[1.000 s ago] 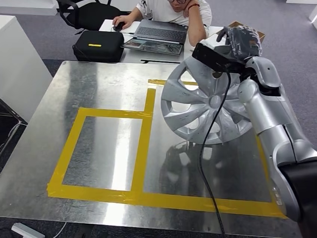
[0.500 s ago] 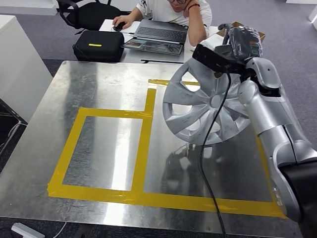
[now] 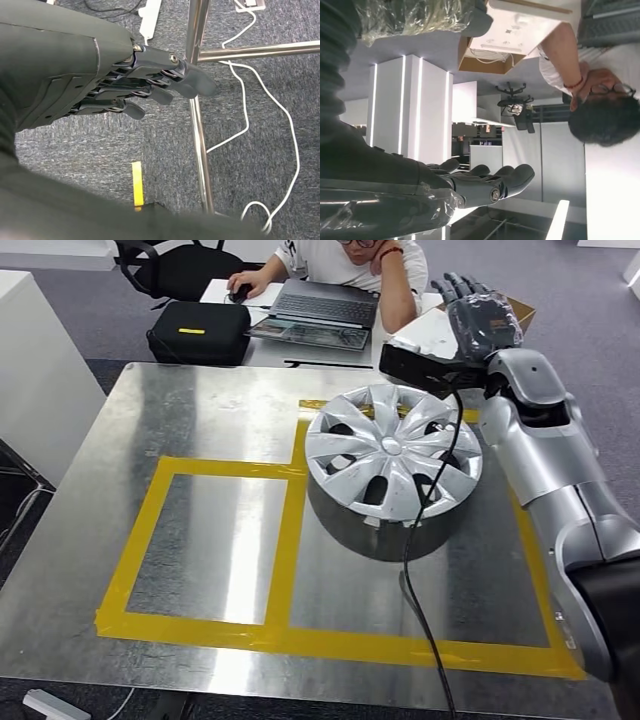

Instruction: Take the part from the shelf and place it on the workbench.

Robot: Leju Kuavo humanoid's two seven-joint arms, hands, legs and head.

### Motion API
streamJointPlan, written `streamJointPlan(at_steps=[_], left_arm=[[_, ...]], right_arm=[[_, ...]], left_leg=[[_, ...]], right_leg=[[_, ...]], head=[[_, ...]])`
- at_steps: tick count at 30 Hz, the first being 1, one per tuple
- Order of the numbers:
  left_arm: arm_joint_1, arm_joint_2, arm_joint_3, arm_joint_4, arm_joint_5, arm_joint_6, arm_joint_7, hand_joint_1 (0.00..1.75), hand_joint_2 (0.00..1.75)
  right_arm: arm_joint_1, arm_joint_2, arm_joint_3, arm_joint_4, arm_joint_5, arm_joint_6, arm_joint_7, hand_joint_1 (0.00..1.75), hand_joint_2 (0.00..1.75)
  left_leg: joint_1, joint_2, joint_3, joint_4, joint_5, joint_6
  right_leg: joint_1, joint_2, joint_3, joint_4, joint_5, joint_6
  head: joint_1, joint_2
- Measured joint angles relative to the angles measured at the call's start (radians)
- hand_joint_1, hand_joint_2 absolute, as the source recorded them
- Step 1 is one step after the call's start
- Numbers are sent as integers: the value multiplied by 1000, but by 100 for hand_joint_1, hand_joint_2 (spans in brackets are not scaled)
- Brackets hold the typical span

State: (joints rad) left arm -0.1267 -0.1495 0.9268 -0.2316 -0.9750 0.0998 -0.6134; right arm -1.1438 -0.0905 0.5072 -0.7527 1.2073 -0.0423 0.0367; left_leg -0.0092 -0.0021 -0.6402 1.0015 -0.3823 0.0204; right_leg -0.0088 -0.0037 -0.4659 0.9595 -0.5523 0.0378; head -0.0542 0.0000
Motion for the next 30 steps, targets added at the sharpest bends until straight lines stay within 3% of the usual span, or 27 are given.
streamJointPlan(at_steps=[13,19,25,30], left_arm=[[7,2,1,0,4,7,0,0,0],[9,3,2,0,4,8,0,0,0],[11,4,3,0,4,8,0,0,0],[11,3,3,0,-2,39,25,0,0]], right_arm=[[-55,-9,102,21,52,115,-14,0,0],[-59,-13,125,27,31,122,-9,0,0],[-57,-24,122,27,-31,85,8,0,0],[24,-25,-8,-49,-326,-119,-15,0,0]], left_leg=[[0,0,0,0,0,0],[0,0,0,0,0,0],[0,0,0,0,0,0],[0,0,0,0,0,0]], right_leg=[[0,0,0,0,0,0],[0,0,0,0,0,0],[0,0,0,0,0,0],[0,-1,0,0,0,0]], head=[[0,0],[0,0],[0,0],[0,0]])
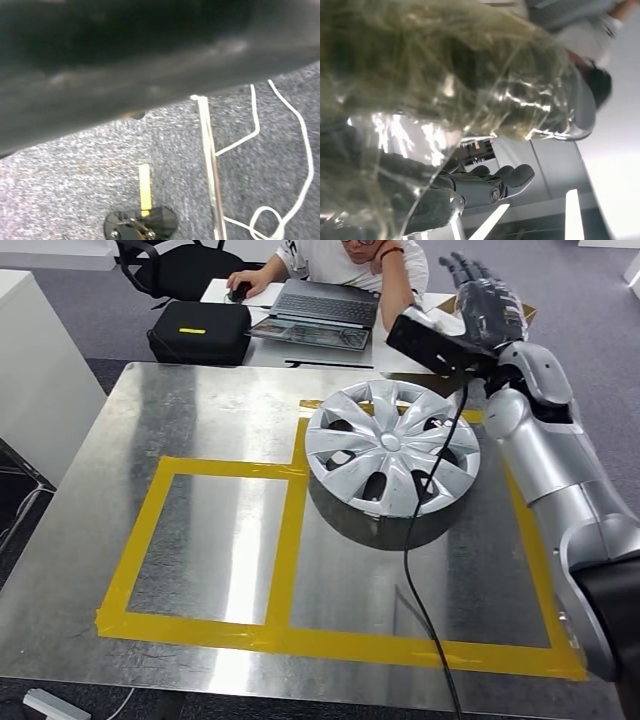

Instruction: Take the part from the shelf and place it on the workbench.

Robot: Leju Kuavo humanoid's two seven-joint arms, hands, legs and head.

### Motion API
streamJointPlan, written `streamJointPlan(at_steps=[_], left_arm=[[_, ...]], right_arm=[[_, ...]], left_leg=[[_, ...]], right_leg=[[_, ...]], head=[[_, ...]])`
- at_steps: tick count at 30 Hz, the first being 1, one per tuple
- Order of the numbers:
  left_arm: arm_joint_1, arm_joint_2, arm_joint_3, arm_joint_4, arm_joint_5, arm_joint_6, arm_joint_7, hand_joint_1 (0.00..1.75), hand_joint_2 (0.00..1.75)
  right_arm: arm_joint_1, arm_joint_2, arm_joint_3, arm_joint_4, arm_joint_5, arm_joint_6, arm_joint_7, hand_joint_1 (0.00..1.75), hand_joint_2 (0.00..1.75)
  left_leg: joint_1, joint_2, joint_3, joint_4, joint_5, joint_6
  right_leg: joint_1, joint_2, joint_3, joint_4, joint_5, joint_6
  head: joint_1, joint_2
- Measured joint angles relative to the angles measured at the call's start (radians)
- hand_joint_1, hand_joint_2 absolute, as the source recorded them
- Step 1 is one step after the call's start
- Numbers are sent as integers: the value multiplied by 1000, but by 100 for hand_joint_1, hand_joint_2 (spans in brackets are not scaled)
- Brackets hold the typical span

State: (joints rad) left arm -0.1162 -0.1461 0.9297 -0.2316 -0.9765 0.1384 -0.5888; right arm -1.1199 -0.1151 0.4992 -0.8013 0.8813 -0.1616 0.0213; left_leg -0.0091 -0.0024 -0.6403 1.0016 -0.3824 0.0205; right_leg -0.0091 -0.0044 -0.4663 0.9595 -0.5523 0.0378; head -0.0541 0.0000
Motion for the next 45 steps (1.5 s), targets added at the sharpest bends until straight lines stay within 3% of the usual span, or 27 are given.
streamJointPlan(at_steps=[4,8,17,23,27,32,37,39,41,42,43,45], left_arm=[[0,-3,0,0,-16,45,23,0,0],[0,-6,0,0,-22,58,27,0,0],[1,-14,0,0,-31,114,41,0,0],[0,-20,0,0,-32,115,38,0,0],[0,-20,0,0,-23,52,0,0,0],[1,-19,0,0,-21,42,-7,0,0],[3,-17,0,0,-24,42,-6,0,0],[2,-17,0,0,-26,42,-5,0,0],[1,-17,0,0,-28,42,-5,0,0],[2,-17,0,0,-28,42,-4,0,0],[4,-17,0,0,-29,42,-3,0,0],[6,-18,0,0,-29,45,1,0,0]], right_arm=[[134,-3,-162,-180,-221,-169,-75,0,0],[232,-6,-272,-336,-282,-214,-104,0,0],[381,-9,-370,-590,-401,-309,-169,0,0],[502,-13,-399,-770,-406,-340,-200,0,0],[563,-14,-414,-834,-412,-364,-226,0,175],[631,-16,-440,-888,-406,-399,-268,0,175],[677,-32,-460,-938,-375,-401,-288,0,175],[685,-41,-471,-953,-381,-396,-288,0,175],[699,-46,-481,-958,-397,-394,-286,0,175],[708,-47,-486,-959,-408,-393,-285,0,131],[715,-47,-492,-960,-420,-391,-284,0,87],[723,-47,-499,-962,-444,-384,-282,0,0]], left_leg=[[-1,-1,-1,0,0,0],[-1,0,-1,0,-1,1],[-1,-1,-1,0,-1,1],[-1,0,-1,0,-2,0],[-1,0,-1,0,-2,0],[-1,0,-1,0,-2,0],[0,2,18,-27,-3,23],[7,5,33,-48,4,27],[8,6,35,-50,2,28],[8,6,35,-49,0,27],[9,6,35,-46,-2,23],[14,6,35,-35,-10,12]], right_leg=[[0,-1,0,0,0,0],[0,1,-1,0,0,0],[-1,-1,0,0,-1,-1],[-1,1,-1,0,-1,-1],[-1,1,-1,0,-2,-1],[-1,1,-1,0,-2,-1],[-4,1,7,-6,-8,12],[-4,3,-31,76,-54,15],[-8,3,-114,214,-112,22],[-11,3,-147,261,-121,26],[-15,2,-164,272,-108,30],[-24,0,-139,181,-28,41]], head=[[0,0],[0,0],[0,0],[0,0],[0,0],[0,0],[0,0],[4,0],[6,0],[6,0],[6,0],[6,0]])
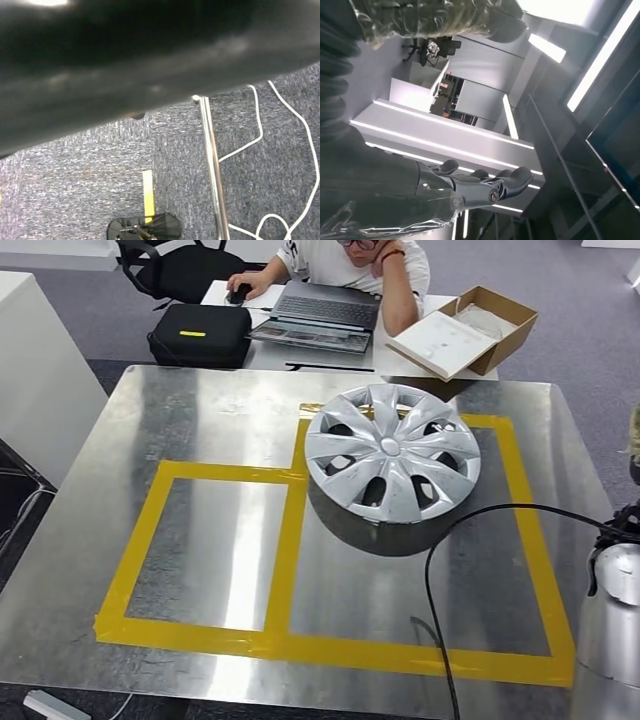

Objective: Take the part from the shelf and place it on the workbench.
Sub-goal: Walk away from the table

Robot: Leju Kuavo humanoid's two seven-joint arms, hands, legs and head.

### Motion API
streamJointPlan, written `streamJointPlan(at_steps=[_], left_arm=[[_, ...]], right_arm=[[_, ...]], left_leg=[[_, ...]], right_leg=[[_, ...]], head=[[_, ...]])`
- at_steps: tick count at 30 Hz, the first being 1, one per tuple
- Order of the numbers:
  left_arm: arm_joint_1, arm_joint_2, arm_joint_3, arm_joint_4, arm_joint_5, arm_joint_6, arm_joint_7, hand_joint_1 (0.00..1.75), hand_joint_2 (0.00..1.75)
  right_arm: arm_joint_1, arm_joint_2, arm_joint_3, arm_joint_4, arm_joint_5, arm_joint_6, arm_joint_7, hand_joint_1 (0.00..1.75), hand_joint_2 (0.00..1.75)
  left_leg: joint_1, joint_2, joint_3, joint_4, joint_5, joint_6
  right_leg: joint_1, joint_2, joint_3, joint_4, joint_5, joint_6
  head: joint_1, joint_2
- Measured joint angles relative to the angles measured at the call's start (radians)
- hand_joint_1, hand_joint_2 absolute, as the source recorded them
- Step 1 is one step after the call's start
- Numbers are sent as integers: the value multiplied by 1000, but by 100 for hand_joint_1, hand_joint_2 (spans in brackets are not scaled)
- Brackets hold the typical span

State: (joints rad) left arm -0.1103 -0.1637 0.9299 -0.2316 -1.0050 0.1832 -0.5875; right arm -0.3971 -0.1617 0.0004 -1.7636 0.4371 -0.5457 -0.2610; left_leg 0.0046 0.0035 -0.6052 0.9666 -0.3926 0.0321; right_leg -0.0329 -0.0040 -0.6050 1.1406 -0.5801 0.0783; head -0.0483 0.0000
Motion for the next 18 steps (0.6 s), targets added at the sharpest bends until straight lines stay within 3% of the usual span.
streamJointPlan(at_steps=[1,3,5,7,9,11,12,13,14,16,18], left_arm=[[0,0,0,0,0,4,3,0,0],[0,2,0,0,0,16,10,0,0],[2,3,0,0,-1,27,19,0,0],[3,4,0,0,-9,37,34,0,0],[3,4,0,0,-19,45,42,0,0],[4,4,0,0,-24,48,43,0,0],[5,4,0,0,-25,48,43,0,0],[6,4,0,0,-25,48,43,0,0],[7,3,0,0,-25,48,43,0,0],[6,4,0,0,-25,49,43,0,0],[6,5,0,0,-26,49,43,0,0]], right_arm=[[3,0,-3,-2,-11,3,0,0,0],[15,0,-9,-6,-32,7,1,0,0],[27,0,-13,-10,-49,12,4,0,0],[33,0,-15,-14,-67,21,8,0,0],[37,0,-16,-20,-81,28,8,0,0],[46,0,-16,-27,-85,27,3,0,0],[53,0,-16,-30,-85,25,1,0,0],[59,0,-16,-32,-86,24,-2,0,0],[63,0,-16,-35,-86,23,-4,0,0],[66,0,-16,-42,-87,23,-6,0,0],[67,0,-16,-46,-87,22,-8,0,0]], left_leg=[[1,0,-1,9,-6,-8],[0,-1,-6,28,-16,-24],[-2,-2,-11,37,-17,-33],[1,-2,-16,49,-29,-41],[3,-2,-48,123,-76,-49],[3,-2,-109,255,-137,-52],[3,-2,-133,307,-153,-50],[3,-2,-144,327,-149,-47],[1,-2,-136,307,-126,-40],[-5,-6,-81,190,-55,-19],[-13,-9,-36,91,-23,-2]], right_leg=[[-3,-1,23,-62,36,4],[-5,2,56,-134,72,-4],[-3,8,57,-133,73,-24],[-3,9,54,-128,75,-37],[-3,10,55,-128,76,-47],[0,9,55,-128,74,-52],[3,10,56,-128,72,-54],[6,10,58,-128,71,-56],[9,12,60,-128,69,-58],[13,15,67,-128,64,-60],[16,17,67,-128,60,-56]], head=[[1,0],[2,0],[2,0],[2,0],[0,0],[-1,0],[-1,0],[-1,0],[0,0],[0,0],[0,0]])
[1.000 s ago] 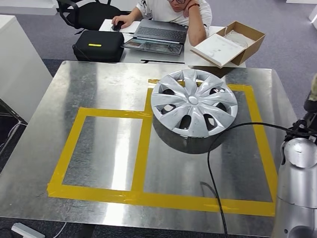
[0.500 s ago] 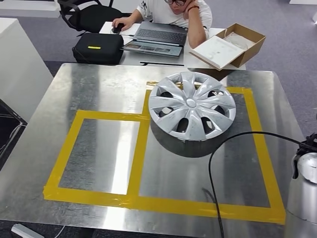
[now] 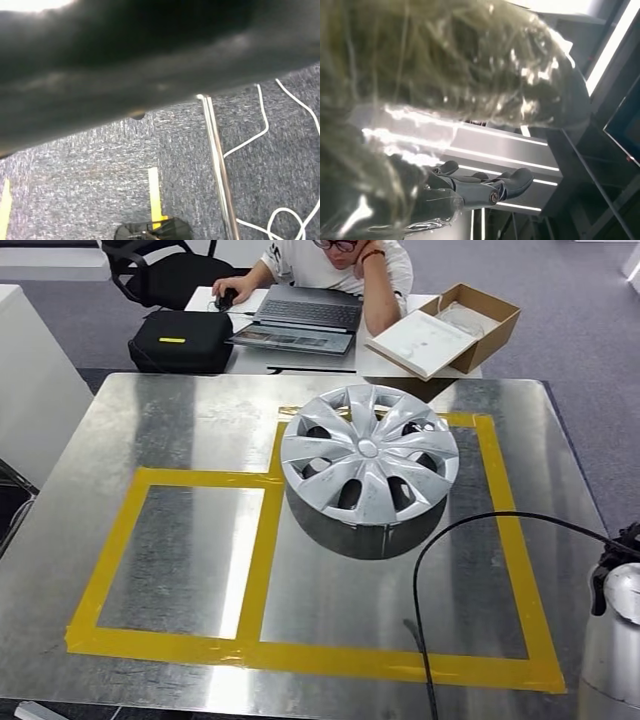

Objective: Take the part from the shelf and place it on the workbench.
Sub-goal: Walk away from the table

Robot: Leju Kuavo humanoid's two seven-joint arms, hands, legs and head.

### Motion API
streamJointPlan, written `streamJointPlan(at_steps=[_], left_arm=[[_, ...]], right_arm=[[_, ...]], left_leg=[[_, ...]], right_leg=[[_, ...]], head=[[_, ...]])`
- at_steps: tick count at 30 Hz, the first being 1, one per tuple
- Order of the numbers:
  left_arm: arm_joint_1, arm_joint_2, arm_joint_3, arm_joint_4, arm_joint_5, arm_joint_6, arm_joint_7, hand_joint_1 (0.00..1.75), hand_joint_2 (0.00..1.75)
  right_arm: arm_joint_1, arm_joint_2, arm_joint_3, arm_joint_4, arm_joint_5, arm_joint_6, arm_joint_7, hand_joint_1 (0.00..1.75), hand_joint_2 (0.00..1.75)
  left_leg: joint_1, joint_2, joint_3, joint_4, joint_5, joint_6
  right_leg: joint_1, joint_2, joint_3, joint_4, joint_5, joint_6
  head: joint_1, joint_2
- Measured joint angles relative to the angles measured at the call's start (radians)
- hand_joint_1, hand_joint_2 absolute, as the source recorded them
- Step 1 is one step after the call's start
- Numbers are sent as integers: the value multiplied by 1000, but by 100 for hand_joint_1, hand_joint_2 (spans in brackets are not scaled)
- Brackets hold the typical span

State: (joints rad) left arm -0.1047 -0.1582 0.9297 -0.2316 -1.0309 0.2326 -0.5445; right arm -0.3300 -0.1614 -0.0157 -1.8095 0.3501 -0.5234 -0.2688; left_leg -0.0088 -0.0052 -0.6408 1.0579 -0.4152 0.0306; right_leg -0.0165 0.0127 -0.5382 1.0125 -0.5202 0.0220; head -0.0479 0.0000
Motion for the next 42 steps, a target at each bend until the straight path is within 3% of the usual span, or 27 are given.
streamJointPlan(at_steps=[5,10,11,13,14,15,16,20,22,25,26,27,28,30,32,36,38,40,41,42], left_arm=[[-1,-1,0,0,-2,0,0,0,0],[0,-1,0,0,-2,1,0,0,0],[-1,-1,0,0,-2,1,0,0,0],[-2,-3,0,0,-2,1,0,0,0],[-3,-5,0,0,-3,1,0,0,0],[-2,-6,0,0,-3,1,0,0,0],[-3,-6,0,0,-3,2,1,0,0],[-1,-6,0,0,-6,9,7,0,0],[-2,-5,0,0,-6,15,10,0,0],[-1,-5,0,0,-7,18,14,0,0],[0,-5,0,0,-7,18,14,0,0],[1,-5,0,0,-7,18,15,0,0],[1,-5,0,0,-7,18,15,0,0],[0,-5,0,0,-7,18,15,0,0],[-2,-5,0,0,-7,18,14,0,0],[-1,-5,0,0,-9,19,14,0,0],[-3,-5,0,0,-10,20,14,0,0],[-3,-6,0,0,-12,20,15,0,0],[-2,-6,0,0,-13,20,15,0,0],[-2,-6,0,0,-13,20,16,0,0]], right_arm=[[8,0,-1,-7,3,-4,-2,0,0],[9,0,-2,-11,4,-5,-2,0,0],[11,0,-2,-12,4,-5,-2,0,0],[17,0,-5,-15,5,-7,-3,0,0],[20,0,-6,-16,5,-7,-2,0,0],[21,0,-6,-17,5,-8,-2,0,0],[21,0,-6,-18,5,-9,-3,0,0],[25,0,-6,-24,7,-17,-4,0,0],[26,0,-6,-28,7,-19,-4,0,0],[31,0,-6,-32,8,-19,-5,0,0],[33,0,-6,-32,8,-19,-5,0,0],[36,0,-6,-32,8,-19,-5,0,0],[37,0,-6,-32,8,-19,-5,0,0],[37,0,-6,-33,8,-19,-5,0,0],[36,0,-6,-35,8,-19,-6,0,0],[37,0,-6,-38,7,-20,-7,0,0],[37,0,-7,-39,4,-20,-7,0,0],[40,0,-8,-39,1,-19,-7,0,0],[43,0,-8,-39,-1,-19,-7,0,0],[45,0,-8,-39,-2,-18,-7,0,0]], left_leg=[[-1,0,16,-43,-12,4],[5,2,25,-54,-9,3],[5,2,28,-58,-8,4],[2,3,34,-61,-10,8],[-1,2,37,-60,-12,8],[-5,2,38,-59,-13,6],[-7,2,38,-57,-14,3],[-8,2,33,-49,-16,-14],[-5,2,14,0,-55,-27],[7,2,-64,189,-153,-43],[11,2,-80,230,-165,-46],[14,2,-77,233,-156,-48],[17,2,-55,196,-130,-49],[19,2,20,57,-67,-48],[17,2,66,-36,-44,-42],[15,2,65,-53,-40,-16],[16,3,63,-58,-34,-3],[11,3,58,-58,-32,4],[9,3,57,-58,-31,6],[6,3,55,-57,-30,7]], right_leg=[[1,-1,-2,-9,-2,21],[2,-2,-7,1,-13,23],[1,-3,-43,69,-45,26],[1,-5,-93,139,-45,28],[1,-7,-100,136,-28,27],[3,-9,-71,68,11,22],[4,-10,-46,19,28,17],[4,-10,-30,-11,38,-1],[-1,-11,-29,-15,43,-10],[-2,-13,-32,-15,45,-15],[-3,-13,-33,-15,46,-15],[-3,-12,-33,-14,46,-14],[-4,-12,-33,-14,47,-13],[-5,-11,-31,-13,47,-8],[-3,-10,-35,-11,48,3],[-6,-11,-48,-2,40,26],[-8,-12,-86,79,-12,31],[-7,-12,-147,218,-79,32],[-6,-12,-169,267,-94,32],[-5,-12,-173,281,-90,31]], head=[[-1,0],[0,0],[3,0],[8,0],[9,0],[8,0],[8,0],[7,0],[4,0],[2,0],[2,0],[2,0],[2,0],[2,0],[3,0],[4,0],[8,0],[10,0],[10,0],[10,0]])
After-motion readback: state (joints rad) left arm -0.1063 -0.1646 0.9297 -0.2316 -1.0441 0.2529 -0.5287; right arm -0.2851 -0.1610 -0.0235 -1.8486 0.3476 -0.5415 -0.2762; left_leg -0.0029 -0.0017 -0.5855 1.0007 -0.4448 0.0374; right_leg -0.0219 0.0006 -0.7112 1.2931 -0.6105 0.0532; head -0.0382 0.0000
